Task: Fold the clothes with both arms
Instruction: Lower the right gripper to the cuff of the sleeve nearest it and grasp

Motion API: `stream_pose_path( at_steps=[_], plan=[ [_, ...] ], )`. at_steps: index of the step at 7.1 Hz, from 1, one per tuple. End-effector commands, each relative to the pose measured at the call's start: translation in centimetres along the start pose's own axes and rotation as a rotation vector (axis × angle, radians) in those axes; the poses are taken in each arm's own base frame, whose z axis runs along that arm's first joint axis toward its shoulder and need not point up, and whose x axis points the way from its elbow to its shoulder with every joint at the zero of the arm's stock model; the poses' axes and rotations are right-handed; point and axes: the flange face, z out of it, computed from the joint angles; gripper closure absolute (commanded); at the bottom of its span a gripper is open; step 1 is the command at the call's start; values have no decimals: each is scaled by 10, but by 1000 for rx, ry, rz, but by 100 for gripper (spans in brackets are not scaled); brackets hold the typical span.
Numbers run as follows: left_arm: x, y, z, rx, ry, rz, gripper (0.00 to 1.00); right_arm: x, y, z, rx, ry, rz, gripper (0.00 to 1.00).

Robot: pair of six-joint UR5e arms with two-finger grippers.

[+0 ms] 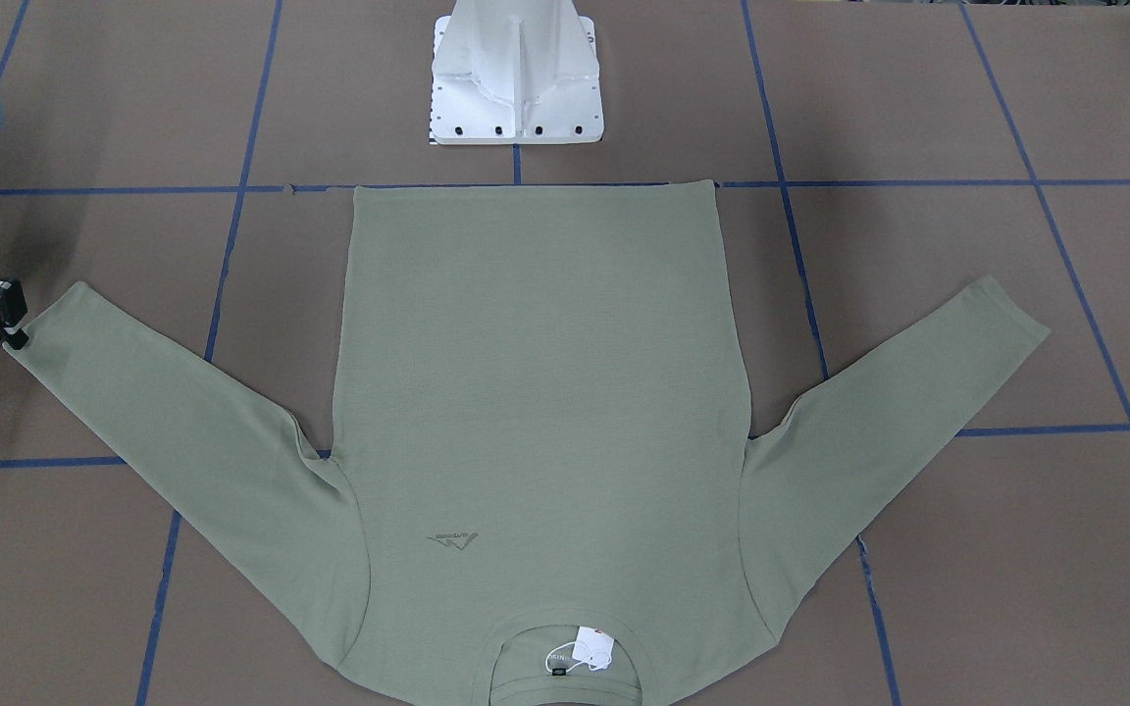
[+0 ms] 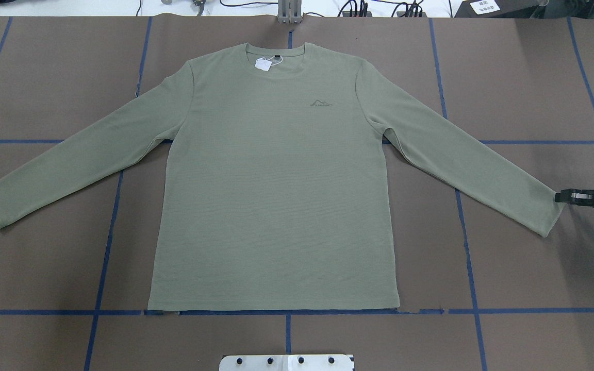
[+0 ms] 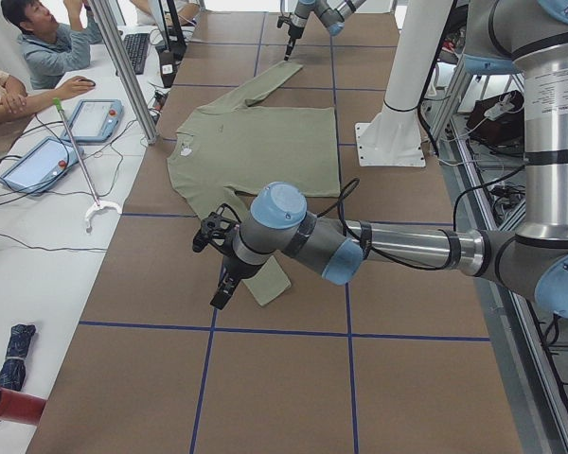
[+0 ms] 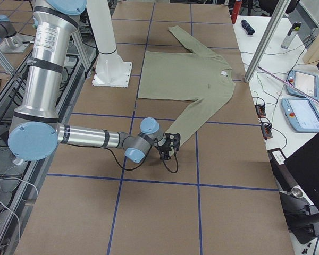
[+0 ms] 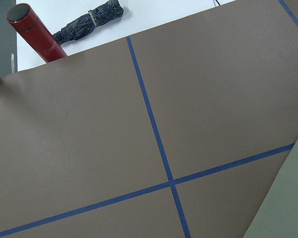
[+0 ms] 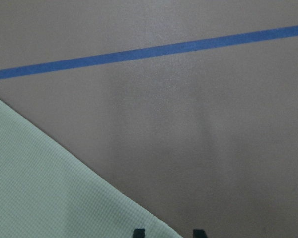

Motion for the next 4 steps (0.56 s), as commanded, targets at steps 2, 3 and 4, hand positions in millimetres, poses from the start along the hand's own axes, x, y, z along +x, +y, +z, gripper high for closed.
stream_pose_path(
  at_steps=[2, 3, 4],
  plan=[
    [0, 1, 0, -1, 0, -1, 0, -6, -4, 2, 12, -2, -5, 58],
    [-1, 1, 0, -2, 0, -2, 0, -7, -4, 2, 13, -3, -4, 64],
    [-1, 1, 1, -3, 0, -3, 0, -6, -3, 2, 11, -2, -3, 68]
  ],
)
